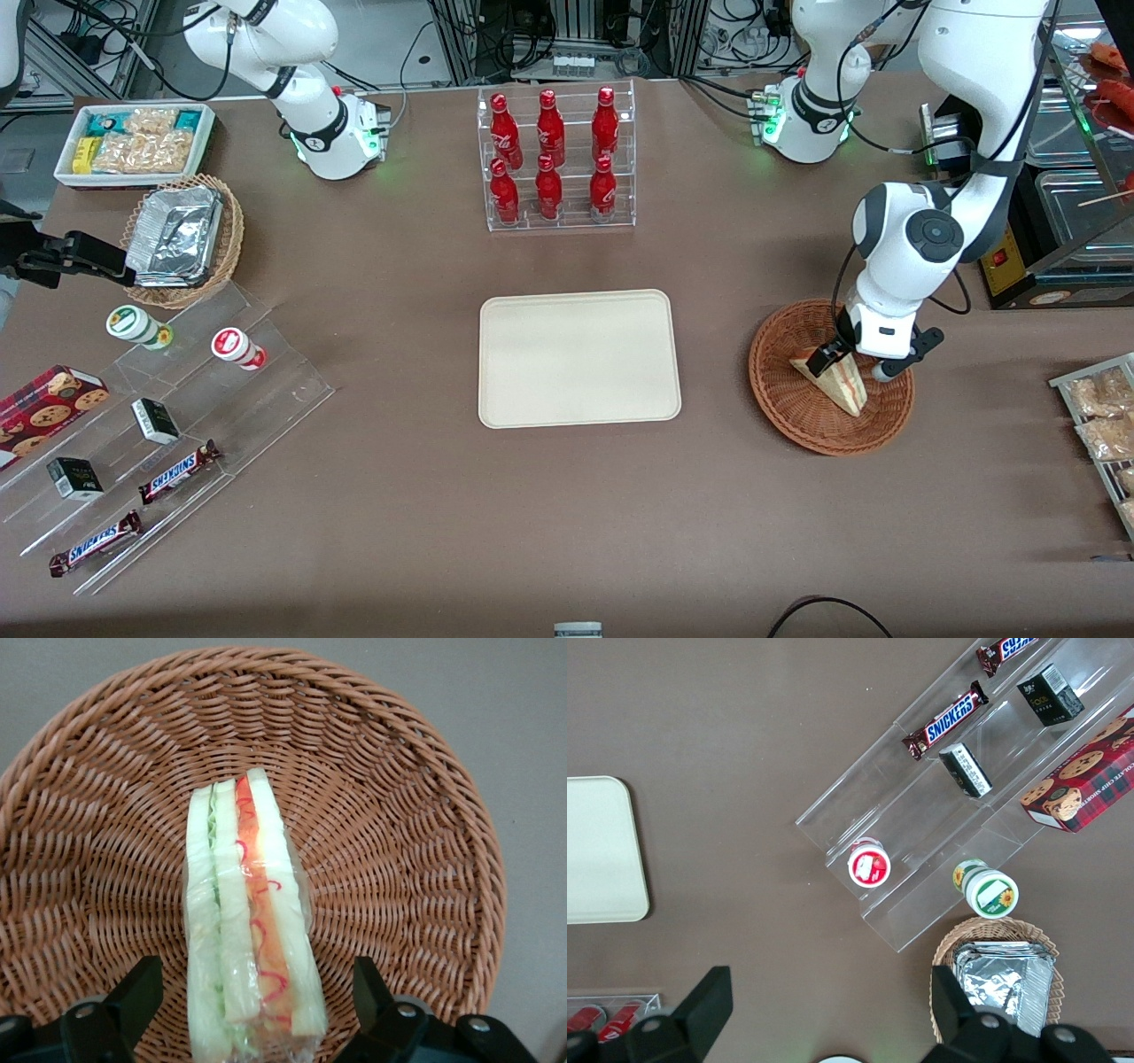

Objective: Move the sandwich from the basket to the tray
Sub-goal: 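Close the left gripper on the wrapped sandwich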

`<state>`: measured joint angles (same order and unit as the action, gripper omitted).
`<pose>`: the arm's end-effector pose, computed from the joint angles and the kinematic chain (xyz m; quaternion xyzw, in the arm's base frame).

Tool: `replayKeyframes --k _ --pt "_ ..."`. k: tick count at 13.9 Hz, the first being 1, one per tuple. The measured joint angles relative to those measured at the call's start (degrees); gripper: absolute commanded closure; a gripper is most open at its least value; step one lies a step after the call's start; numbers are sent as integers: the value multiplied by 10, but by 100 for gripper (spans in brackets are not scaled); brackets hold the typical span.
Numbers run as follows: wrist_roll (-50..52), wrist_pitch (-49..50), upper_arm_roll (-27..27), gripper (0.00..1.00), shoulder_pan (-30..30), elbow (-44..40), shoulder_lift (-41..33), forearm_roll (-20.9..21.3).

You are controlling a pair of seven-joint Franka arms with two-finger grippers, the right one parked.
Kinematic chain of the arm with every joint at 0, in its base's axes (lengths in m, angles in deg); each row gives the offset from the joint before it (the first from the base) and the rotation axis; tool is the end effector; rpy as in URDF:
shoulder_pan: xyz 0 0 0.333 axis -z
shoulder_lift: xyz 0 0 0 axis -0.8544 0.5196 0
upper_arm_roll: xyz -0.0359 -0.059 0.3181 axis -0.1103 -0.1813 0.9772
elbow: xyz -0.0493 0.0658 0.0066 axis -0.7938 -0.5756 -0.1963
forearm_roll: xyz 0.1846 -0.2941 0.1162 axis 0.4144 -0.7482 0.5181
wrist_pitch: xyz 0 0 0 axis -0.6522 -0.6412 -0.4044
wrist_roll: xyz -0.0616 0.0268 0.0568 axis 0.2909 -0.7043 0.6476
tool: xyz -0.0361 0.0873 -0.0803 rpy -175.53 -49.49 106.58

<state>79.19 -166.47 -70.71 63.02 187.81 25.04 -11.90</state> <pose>0.5163 -0.0680 0.2678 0.9549 0.2870 0.0717 0.0262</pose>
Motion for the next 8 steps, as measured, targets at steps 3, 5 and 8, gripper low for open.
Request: replayKeyframes --k 3,5,8 --pt "2 -1 1 100 0 -4 1 0" --pt "2 -1 1 100 -1 -7 1 0" --pt "2 6 1 100 -1 -16 -3 0"
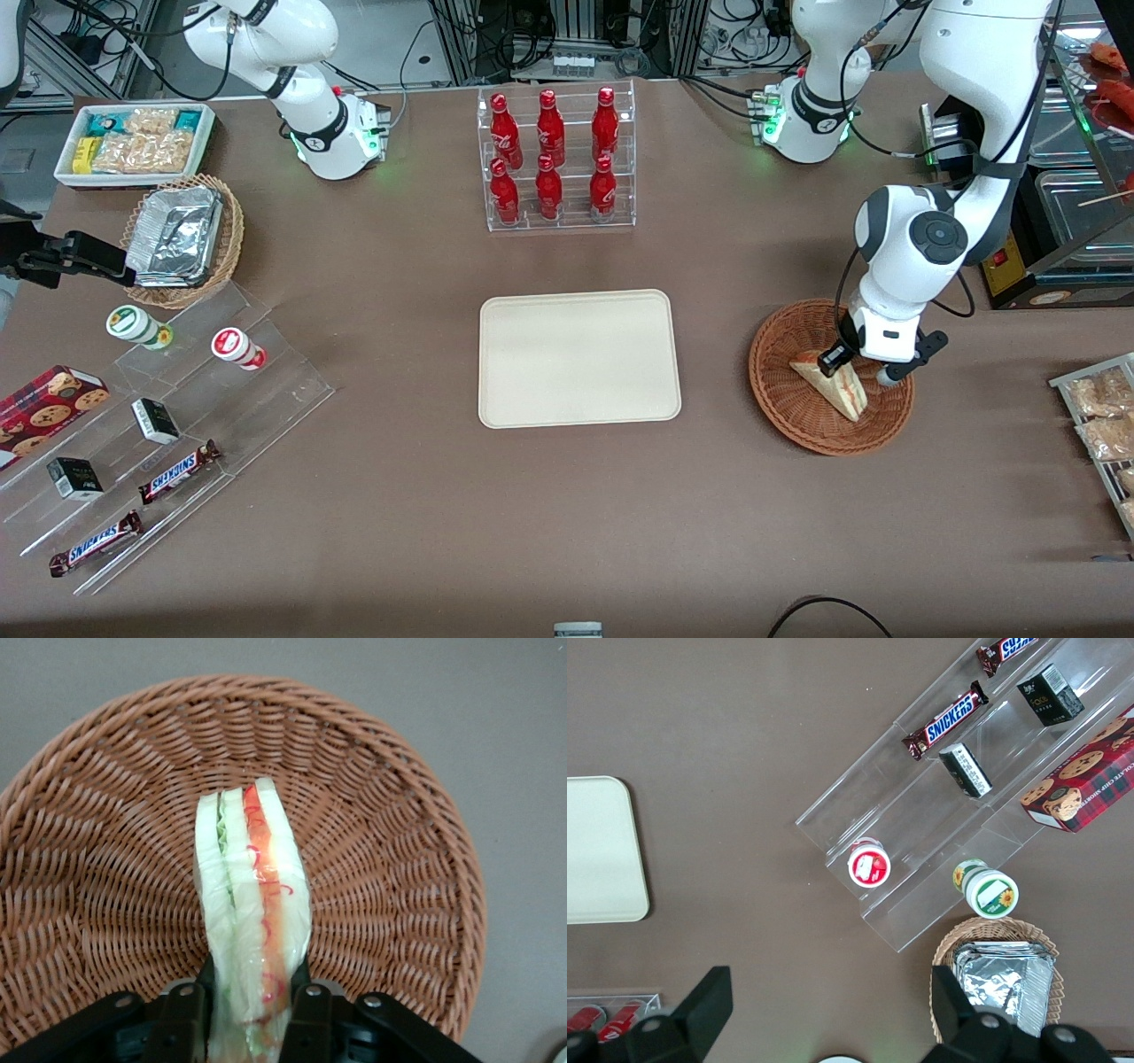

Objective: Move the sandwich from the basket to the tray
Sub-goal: 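Close the left gripper on the wrapped sandwich, then lift the sandwich and carry it with the left gripper over the tray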

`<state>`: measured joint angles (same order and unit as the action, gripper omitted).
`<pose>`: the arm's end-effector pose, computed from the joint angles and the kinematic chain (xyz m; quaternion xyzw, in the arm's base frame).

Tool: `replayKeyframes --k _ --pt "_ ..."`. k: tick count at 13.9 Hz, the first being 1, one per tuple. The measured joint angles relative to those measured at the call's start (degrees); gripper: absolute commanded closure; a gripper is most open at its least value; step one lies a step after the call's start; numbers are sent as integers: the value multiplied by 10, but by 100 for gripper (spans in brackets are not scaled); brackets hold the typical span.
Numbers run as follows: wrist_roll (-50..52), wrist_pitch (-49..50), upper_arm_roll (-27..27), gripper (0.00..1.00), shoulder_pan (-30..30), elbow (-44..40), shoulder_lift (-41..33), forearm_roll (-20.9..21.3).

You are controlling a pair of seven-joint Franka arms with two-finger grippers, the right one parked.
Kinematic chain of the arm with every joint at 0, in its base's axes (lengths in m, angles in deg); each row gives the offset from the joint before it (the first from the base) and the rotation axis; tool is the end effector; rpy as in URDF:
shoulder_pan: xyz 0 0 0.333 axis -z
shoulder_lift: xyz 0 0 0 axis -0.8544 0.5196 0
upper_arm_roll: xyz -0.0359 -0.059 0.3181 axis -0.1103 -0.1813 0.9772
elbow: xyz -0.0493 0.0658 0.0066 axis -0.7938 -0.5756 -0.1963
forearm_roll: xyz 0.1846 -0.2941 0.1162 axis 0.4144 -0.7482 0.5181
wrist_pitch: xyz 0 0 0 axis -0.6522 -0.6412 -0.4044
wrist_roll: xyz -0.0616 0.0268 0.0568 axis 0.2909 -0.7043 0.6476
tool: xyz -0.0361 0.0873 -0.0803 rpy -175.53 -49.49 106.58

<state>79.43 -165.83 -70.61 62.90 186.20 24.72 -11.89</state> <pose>0.5257 -0.0669 0.2800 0.9528 0.2907 0.0822 0.0301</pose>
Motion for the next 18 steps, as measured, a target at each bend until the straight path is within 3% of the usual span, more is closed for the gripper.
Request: replayKeyframes --k 3,6,8,11,18 --pt "-17 128 -1 100 1 -43 -35 1" --pt "-38 356 -25 100 9 -160 -86 1" --pt "-30 459 -60 100 33 -243 -88 1" --pt "6 477 -96 100 111 -299 -44 2" --pt "16 463 -99 100 245 -453 146 4"
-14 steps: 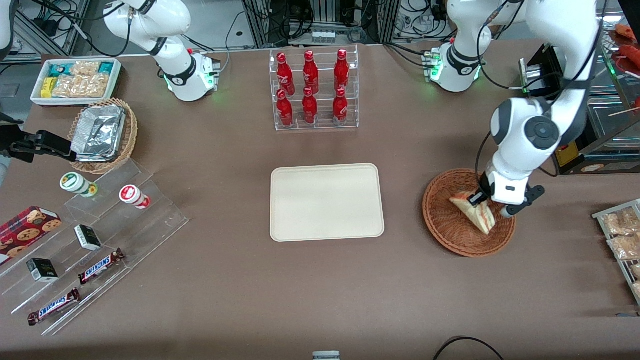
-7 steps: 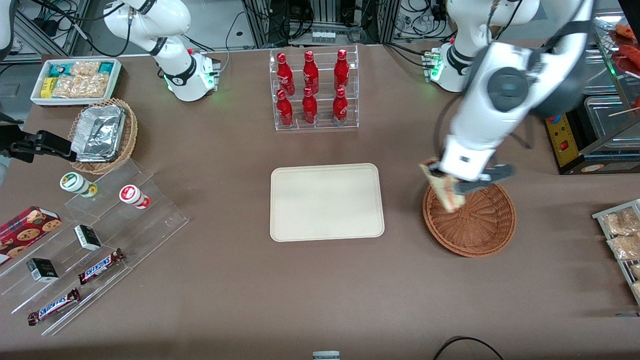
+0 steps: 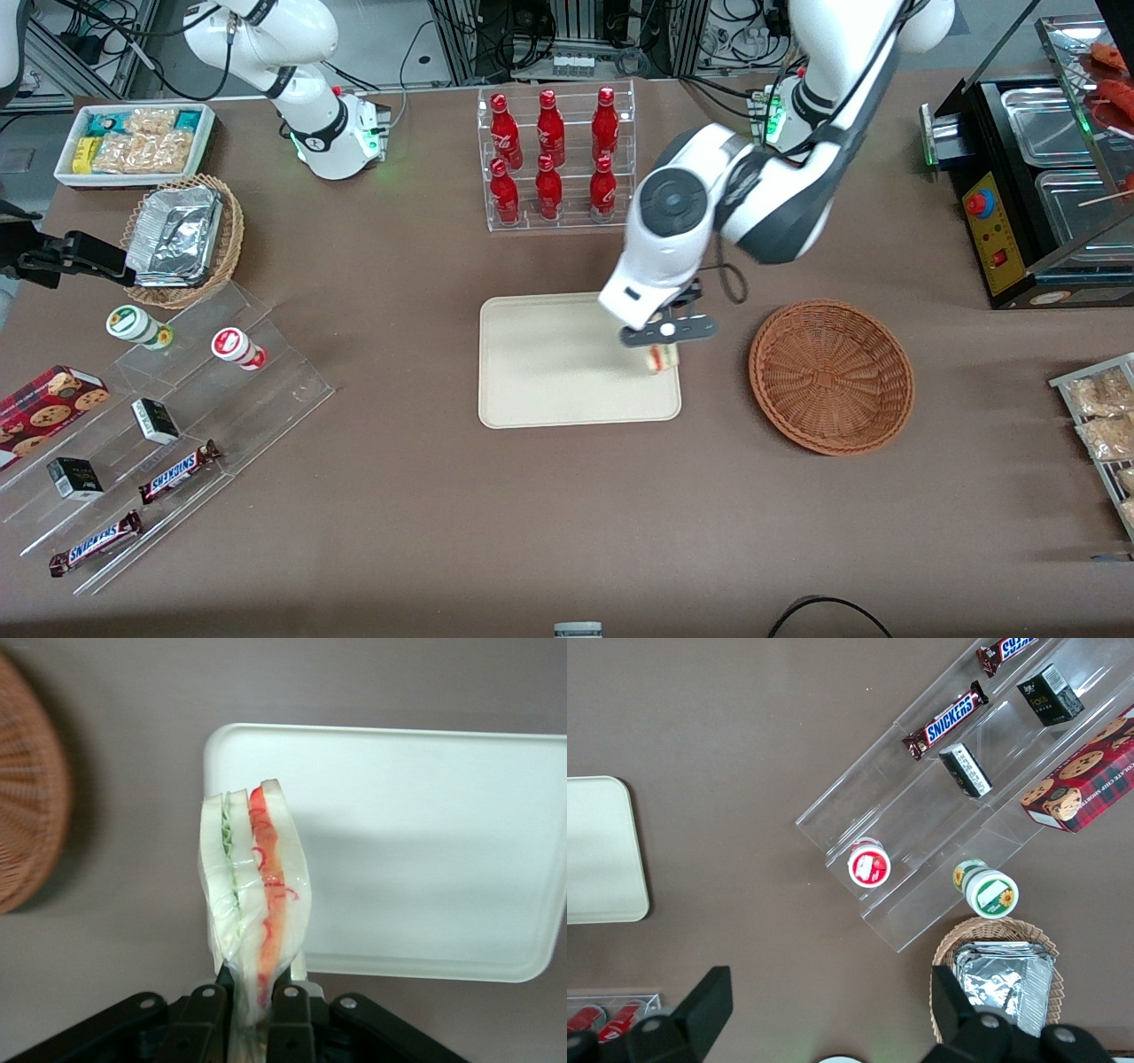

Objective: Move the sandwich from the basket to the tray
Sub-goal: 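Lift the sandwich and carry it with the left gripper over the tray, then lower the sandwich onto the tray and open the left gripper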

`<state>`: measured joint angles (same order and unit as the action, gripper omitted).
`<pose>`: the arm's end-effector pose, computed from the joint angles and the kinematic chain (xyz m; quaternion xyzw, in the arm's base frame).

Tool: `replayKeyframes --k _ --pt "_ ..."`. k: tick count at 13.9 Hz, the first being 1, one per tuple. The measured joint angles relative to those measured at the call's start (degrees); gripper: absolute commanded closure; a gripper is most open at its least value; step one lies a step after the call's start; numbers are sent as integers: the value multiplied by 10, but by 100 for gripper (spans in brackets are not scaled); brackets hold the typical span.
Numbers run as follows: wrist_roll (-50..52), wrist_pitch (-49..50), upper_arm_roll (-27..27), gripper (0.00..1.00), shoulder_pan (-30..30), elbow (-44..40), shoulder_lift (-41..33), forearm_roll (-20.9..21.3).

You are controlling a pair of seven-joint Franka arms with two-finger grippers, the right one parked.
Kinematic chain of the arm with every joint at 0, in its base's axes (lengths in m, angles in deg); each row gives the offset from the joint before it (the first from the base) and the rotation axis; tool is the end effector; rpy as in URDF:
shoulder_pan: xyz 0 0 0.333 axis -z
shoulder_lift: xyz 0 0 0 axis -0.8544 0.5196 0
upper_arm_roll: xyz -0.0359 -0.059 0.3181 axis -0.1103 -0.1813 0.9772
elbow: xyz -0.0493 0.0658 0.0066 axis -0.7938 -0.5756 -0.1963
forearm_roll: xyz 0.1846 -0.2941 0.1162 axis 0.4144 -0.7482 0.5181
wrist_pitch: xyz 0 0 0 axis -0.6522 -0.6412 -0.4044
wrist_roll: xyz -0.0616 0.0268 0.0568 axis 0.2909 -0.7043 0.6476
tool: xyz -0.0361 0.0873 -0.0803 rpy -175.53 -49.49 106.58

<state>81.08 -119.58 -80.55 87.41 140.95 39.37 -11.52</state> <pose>0.5075 -0.4146 0.3851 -0.9983 -0.0308 0.0476 0.0129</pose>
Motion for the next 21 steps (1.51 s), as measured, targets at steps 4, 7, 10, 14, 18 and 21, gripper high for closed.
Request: replayKeyframes --k 4,7,10,14,18,21 --pt "3 -110 0 100 38 -34 77 0" --pt "10 -173 0 100 66 -37 115 24" --pt "26 -191 1 100 79 -39 145 57" --pt "27 -193 2 100 79 -40 157 78" --pt "51 -192 2 37 84 -40 158 110" --pt "61 -192 3 1 87 -41 160 112"
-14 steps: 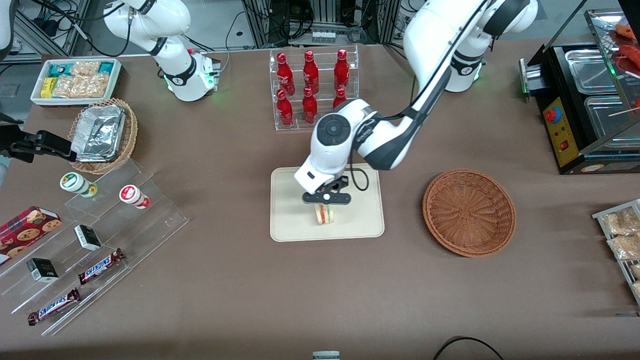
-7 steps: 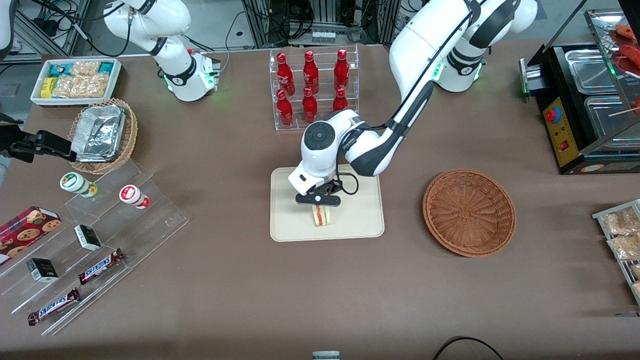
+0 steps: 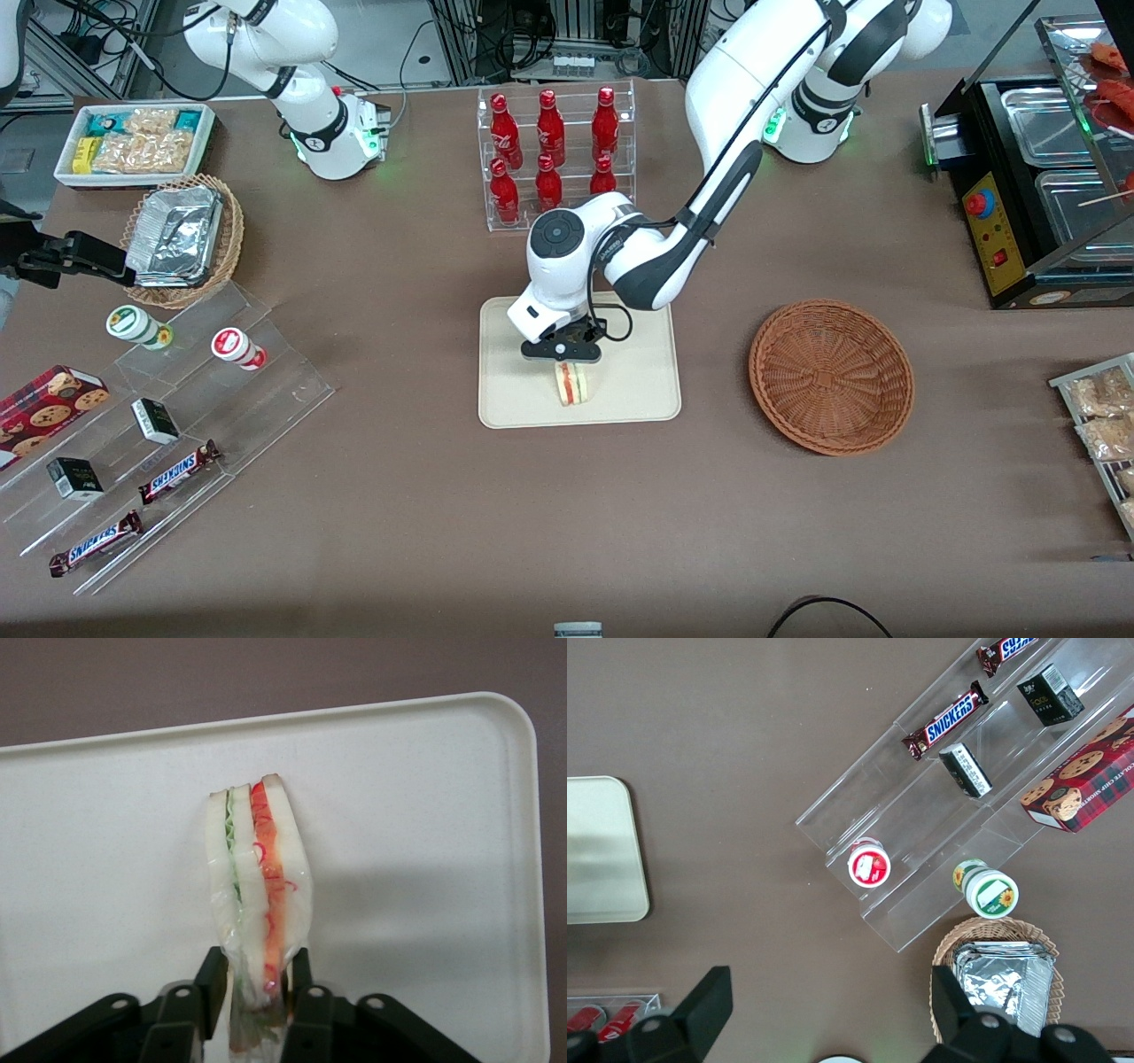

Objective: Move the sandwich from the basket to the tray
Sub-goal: 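Lower the sandwich onto the tray and open the left gripper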

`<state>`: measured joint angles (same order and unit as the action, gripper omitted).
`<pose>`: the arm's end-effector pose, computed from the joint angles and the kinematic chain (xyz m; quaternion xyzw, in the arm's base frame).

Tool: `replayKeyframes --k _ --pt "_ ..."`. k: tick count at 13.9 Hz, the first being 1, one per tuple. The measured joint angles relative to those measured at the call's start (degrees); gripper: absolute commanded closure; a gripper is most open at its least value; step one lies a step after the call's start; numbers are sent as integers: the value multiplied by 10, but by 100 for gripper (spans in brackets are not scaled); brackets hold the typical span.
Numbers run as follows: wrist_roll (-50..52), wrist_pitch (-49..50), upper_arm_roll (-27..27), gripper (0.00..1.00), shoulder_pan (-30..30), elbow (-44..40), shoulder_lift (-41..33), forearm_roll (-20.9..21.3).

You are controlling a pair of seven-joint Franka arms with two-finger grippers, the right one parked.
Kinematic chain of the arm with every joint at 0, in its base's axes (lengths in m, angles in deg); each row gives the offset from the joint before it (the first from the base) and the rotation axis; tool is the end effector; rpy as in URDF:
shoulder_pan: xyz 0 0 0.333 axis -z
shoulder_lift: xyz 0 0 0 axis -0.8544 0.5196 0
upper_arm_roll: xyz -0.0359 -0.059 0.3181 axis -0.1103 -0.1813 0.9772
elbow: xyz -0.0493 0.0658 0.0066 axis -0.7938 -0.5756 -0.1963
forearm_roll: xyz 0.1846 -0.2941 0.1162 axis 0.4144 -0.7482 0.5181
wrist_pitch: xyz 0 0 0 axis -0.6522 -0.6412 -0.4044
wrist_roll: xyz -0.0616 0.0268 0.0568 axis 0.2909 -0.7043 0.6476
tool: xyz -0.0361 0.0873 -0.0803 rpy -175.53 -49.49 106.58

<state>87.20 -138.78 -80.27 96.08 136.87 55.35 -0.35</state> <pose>0.4882 -0.5176 0.2555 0.9987 -0.0337 0.0375 0.0015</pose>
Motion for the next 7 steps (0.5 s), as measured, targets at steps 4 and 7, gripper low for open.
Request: replayKeyframes --k 4,7 --pt "4 0 4 0 -1 -14 -4 0" --pt "13 25 7 0 -11 -28 -37 -12"
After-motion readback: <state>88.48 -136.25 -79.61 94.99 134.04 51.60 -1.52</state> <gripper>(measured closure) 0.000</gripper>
